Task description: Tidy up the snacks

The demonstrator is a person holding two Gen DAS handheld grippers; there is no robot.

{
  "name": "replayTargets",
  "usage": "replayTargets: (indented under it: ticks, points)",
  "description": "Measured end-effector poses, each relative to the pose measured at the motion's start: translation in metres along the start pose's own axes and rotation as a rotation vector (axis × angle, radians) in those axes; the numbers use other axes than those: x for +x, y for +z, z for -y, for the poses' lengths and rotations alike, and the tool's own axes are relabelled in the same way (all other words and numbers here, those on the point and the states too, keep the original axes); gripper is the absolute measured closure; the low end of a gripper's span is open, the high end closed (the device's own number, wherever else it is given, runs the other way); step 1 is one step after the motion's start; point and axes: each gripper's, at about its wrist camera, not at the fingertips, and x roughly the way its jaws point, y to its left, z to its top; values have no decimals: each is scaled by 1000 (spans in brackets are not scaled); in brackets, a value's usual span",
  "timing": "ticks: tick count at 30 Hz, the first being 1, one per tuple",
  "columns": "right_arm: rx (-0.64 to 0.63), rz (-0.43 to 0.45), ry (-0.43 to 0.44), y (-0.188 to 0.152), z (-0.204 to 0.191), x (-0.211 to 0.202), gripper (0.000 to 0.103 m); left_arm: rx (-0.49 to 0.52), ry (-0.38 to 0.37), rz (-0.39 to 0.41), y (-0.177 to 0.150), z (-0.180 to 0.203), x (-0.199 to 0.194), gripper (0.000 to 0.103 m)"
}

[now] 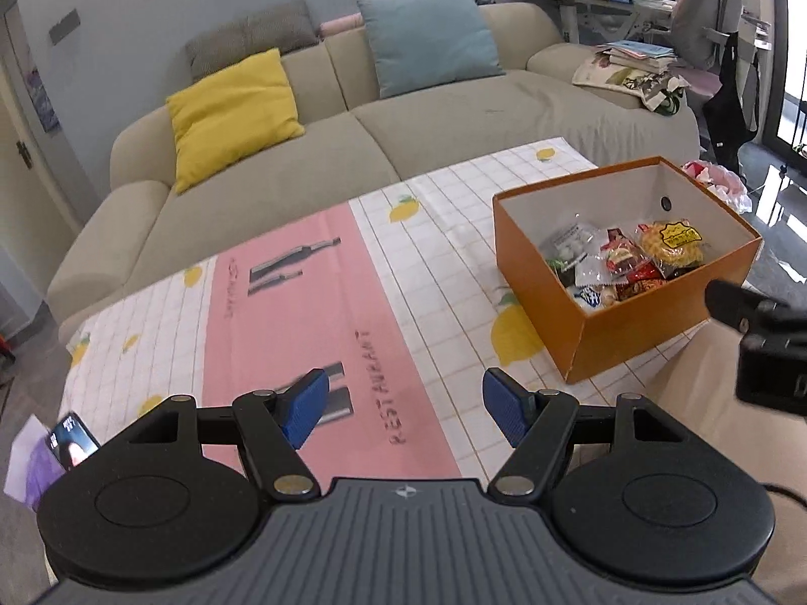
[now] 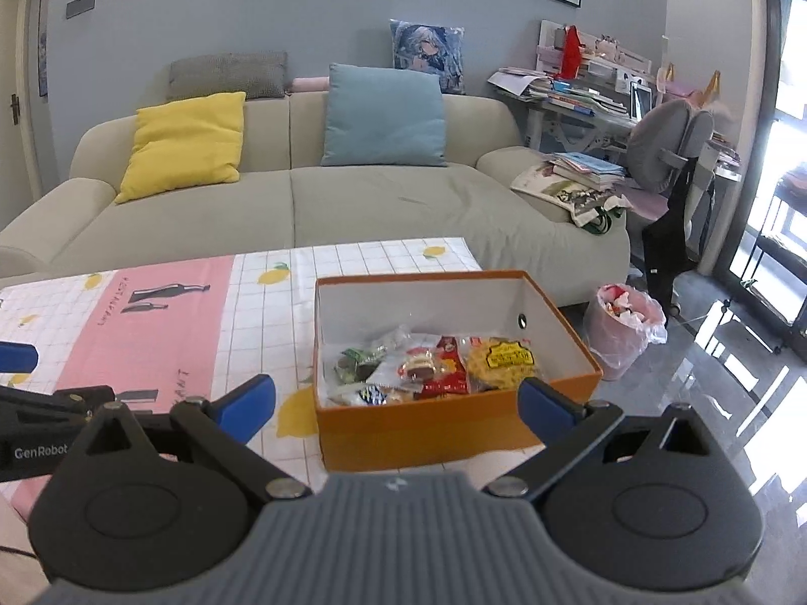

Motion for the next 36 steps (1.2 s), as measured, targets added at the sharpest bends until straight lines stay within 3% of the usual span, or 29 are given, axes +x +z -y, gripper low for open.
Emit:
replayTargets:
  ticks: [15, 36]
  points:
    - [-27, -78, 46, -21, -20, 8, 3, -73, -19, -65, -18, -5, 5, 21]
    - [-52, -74, 62, -21, -26, 8, 3, -93, -15, -75, -19, -11, 6, 21]
